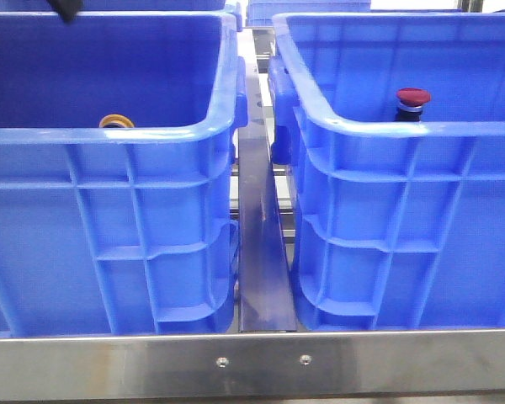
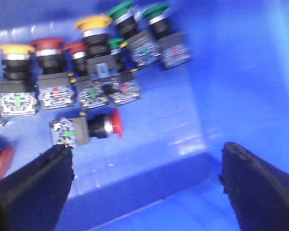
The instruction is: Pick red and yellow buttons and place in box
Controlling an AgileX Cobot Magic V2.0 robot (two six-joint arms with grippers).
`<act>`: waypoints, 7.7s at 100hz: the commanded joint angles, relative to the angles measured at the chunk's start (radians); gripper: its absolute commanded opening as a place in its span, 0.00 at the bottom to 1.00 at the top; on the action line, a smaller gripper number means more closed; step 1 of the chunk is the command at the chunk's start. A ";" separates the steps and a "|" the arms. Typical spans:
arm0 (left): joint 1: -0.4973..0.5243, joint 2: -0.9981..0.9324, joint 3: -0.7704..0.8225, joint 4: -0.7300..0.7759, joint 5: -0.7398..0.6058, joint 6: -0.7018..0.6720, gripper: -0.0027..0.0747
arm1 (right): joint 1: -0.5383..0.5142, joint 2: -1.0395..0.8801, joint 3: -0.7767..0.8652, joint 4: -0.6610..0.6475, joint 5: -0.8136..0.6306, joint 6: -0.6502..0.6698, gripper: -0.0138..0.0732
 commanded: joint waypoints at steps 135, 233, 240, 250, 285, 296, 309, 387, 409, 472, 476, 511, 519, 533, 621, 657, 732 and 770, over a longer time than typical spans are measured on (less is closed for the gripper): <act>-0.036 0.271 -0.184 0.028 -0.171 -0.087 0.09 | -0.005 -0.022 -0.026 0.029 -0.048 0.001 0.74; -0.448 -0.072 -0.018 0.083 -0.258 0.050 0.09 | 0.092 0.001 -0.178 0.046 0.215 0.001 0.77; -0.448 -0.067 -0.018 0.083 -0.256 0.053 0.09 | 0.126 0.028 -0.223 0.075 0.271 0.001 0.83; -0.448 -0.067 -0.018 0.083 -0.256 0.053 0.09 | 0.160 0.075 -0.286 0.150 0.367 0.001 0.88; -0.448 -0.067 -0.018 0.083 -0.256 0.054 0.09 | 0.249 0.199 -0.421 0.401 0.444 -0.010 0.88; -0.448 -0.067 -0.018 0.083 -0.254 0.066 0.09 | 0.277 0.242 -0.438 0.411 0.416 -0.010 0.88; -0.448 -0.067 -0.018 0.083 -0.254 0.066 0.09 | 0.280 0.296 -0.458 0.444 0.387 -0.010 0.88; -0.448 -0.067 -0.018 0.083 -0.254 0.066 0.09 | 0.280 0.414 -0.498 0.545 0.388 -0.017 0.34; -0.448 -0.067 -0.018 0.081 -0.256 0.066 0.25 | 0.280 0.414 -0.498 0.545 0.389 -0.017 0.34; -0.448 -0.076 -0.018 0.084 -0.250 0.066 0.77 | 0.258 0.355 -0.515 0.311 0.245 -0.045 0.34; -0.448 -0.077 -0.018 0.084 -0.245 0.066 0.77 | 0.246 0.349 -0.515 0.283 0.237 -0.045 0.34; -0.448 -0.077 -0.018 0.084 -0.234 0.066 0.77 | 0.077 0.342 -0.478 0.119 0.198 -0.044 0.34; -0.448 -0.077 -0.018 0.084 -0.234 0.066 0.77 | 0.026 0.342 -0.446 0.110 0.170 -0.044 0.34; -0.448 -0.077 -0.018 0.084 -0.234 0.066 0.77 | -0.055 0.342 -0.380 0.096 0.075 -0.044 0.33; -0.448 -0.077 -0.018 0.075 -0.236 0.066 0.77 | -0.179 0.543 -0.235 0.057 -0.447 -0.047 0.33; -0.448 -0.077 -0.018 0.075 -0.238 0.066 0.77 | -0.181 0.611 -0.235 -0.018 -0.534 -0.047 0.33; -0.448 -0.077 -0.018 0.060 -0.238 0.066 0.77 | -0.195 0.675 -0.235 -0.087 -0.568 -0.056 0.76; -0.448 -0.077 -0.018 0.060 -0.252 0.066 0.77 | -0.195 0.600 -0.235 -0.087 -0.500 -0.055 0.85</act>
